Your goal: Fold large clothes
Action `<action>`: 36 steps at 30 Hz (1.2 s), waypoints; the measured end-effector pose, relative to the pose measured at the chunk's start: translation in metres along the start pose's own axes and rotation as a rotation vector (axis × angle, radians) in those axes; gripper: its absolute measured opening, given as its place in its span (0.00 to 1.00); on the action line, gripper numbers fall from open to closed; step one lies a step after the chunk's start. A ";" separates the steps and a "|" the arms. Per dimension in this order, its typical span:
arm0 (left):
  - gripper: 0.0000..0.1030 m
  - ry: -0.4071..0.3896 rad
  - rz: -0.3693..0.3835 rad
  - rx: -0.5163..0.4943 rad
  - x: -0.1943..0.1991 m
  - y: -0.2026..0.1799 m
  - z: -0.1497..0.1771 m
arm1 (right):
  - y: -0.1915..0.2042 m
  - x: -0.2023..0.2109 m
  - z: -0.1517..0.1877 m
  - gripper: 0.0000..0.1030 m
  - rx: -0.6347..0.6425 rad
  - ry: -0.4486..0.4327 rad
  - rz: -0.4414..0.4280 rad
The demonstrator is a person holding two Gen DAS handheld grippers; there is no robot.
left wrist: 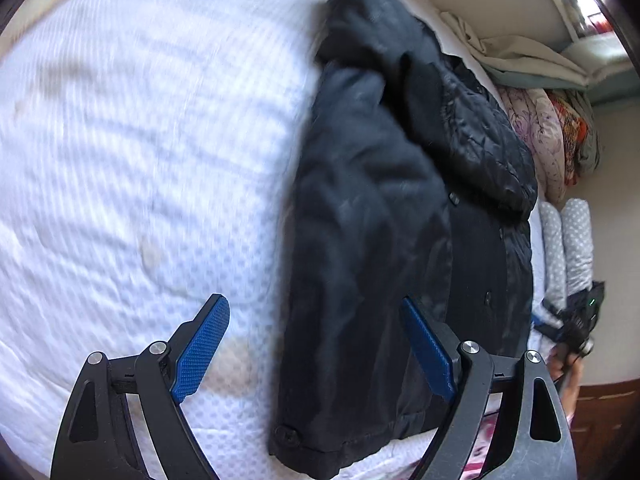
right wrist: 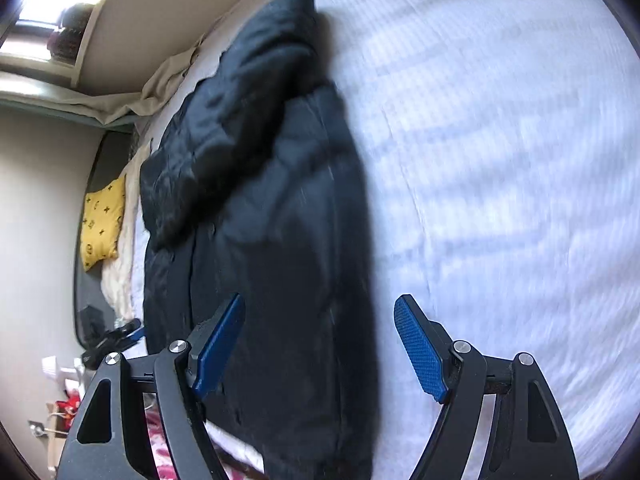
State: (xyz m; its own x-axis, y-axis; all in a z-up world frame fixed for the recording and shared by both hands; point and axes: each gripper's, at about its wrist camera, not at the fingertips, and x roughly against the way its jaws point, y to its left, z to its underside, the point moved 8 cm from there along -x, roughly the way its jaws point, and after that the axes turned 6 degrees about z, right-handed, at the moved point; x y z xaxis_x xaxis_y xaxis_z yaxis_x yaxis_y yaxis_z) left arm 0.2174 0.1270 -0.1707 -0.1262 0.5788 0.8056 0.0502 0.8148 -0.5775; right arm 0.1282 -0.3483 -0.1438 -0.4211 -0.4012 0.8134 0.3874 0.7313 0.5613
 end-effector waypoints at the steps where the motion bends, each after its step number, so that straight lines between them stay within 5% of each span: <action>1: 0.86 0.003 0.013 0.008 -0.001 0.000 0.001 | -0.002 -0.003 0.009 0.74 -0.010 0.011 -0.022; 9: 0.77 0.073 0.121 -0.010 -0.012 -0.013 0.026 | -0.001 -0.019 0.046 0.74 -0.020 0.079 -0.179; 17: 0.41 0.109 0.139 -0.031 -0.022 -0.024 0.038 | 0.010 -0.032 0.064 0.60 0.052 0.151 -0.215; 21: 0.22 0.098 0.152 -0.053 -0.019 -0.030 0.039 | 0.010 -0.037 0.068 0.23 0.070 0.161 -0.190; 25: 0.17 0.064 0.183 -0.062 -0.009 -0.038 0.041 | 0.020 -0.033 0.067 0.13 0.114 0.145 -0.189; 36: 0.14 -0.001 0.294 -0.055 0.030 -0.064 0.069 | 0.030 0.006 0.074 0.10 0.139 0.068 -0.263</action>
State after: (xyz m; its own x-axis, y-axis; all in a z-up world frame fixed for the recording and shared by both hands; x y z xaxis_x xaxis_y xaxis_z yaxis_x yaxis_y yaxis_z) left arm 0.1421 0.0897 -0.1184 -0.0994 0.7904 0.6044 0.1386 0.6125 -0.7782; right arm 0.0769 -0.2878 -0.1333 -0.4349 -0.6195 0.6536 0.1539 0.6640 0.7317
